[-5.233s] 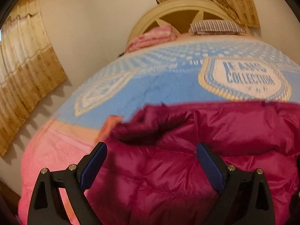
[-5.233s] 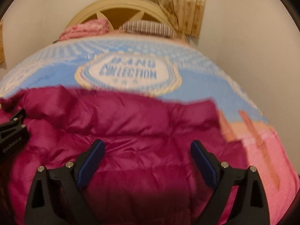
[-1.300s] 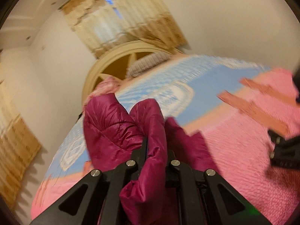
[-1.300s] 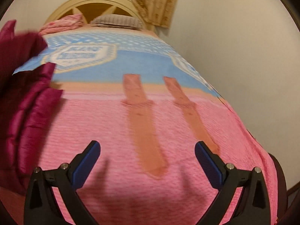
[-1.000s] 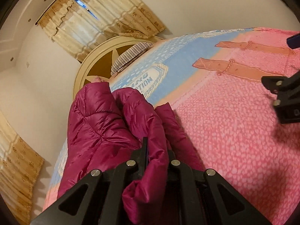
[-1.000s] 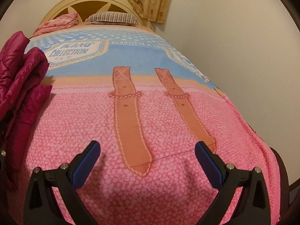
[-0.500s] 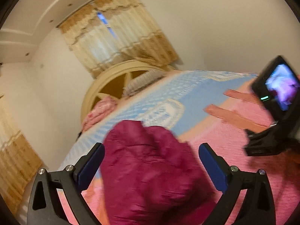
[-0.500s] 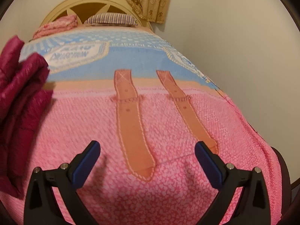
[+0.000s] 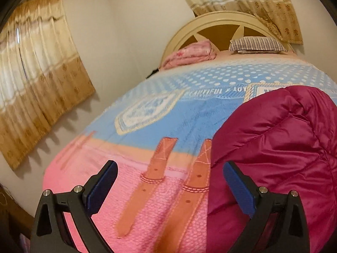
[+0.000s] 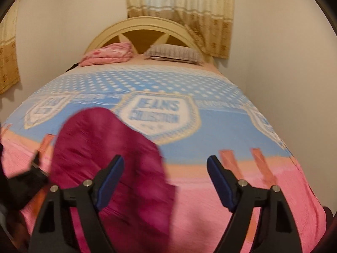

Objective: Fold large clothes

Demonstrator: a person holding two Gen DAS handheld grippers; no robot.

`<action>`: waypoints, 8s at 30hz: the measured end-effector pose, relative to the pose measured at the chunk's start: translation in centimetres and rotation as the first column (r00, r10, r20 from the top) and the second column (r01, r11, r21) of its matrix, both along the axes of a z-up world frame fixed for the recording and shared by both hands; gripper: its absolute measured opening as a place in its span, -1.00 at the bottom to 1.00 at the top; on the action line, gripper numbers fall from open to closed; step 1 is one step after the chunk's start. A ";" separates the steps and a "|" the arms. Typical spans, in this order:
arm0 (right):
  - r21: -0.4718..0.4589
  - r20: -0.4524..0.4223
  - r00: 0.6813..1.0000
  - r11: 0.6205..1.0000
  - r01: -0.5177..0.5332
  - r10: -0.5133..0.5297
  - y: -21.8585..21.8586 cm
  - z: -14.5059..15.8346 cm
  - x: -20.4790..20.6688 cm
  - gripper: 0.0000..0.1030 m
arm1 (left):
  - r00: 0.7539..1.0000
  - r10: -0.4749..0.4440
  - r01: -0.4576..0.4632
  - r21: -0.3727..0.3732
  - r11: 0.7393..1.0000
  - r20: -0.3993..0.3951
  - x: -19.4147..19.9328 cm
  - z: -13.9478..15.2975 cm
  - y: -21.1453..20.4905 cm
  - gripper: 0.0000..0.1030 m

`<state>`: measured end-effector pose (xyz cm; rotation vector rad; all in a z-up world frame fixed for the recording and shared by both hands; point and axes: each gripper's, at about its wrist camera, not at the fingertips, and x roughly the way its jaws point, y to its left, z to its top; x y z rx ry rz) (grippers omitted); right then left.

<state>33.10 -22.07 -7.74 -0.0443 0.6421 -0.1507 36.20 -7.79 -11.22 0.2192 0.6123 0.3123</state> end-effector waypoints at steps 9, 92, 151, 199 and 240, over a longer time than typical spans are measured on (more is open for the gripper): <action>-0.053 -0.101 0.991 0.995 0.079 -0.084 -0.6 -7.7 2.8 0.29 | 0.997 -0.077 0.076 -0.031 0.997 -0.032 2.2 -2.1 -2.2 0.95; 0.211 -0.167 0.984 0.972 0.103 -0.068 -4.7 -13.0 2.4 0.44 | 0.956 -0.236 0.197 -0.216 0.956 -0.173 1.1 -8.8 -2.2 0.96; 0.356 0.002 0.976 0.912 -0.204 0.218 0.4 -8.3 -2.7 -0.57 | 0.936 -0.353 0.351 -0.100 0.931 -0.001 -6.5 -0.3 1.0 -0.79; 0.314 -0.023 0.842 0.803 -0.506 0.539 16.8 -7.4 0.2 -0.58 | 0.997 -0.075 0.071 -0.187 0.980 -0.014 -9.2 0.0 20.0 -0.80; 0.330 -0.126 0.834 0.815 -0.475 0.537 18.5 -10.8 3.0 -0.57 | 0.994 -0.041 0.020 -0.201 0.979 -0.102 -6.4 -5.6 21.5 -0.62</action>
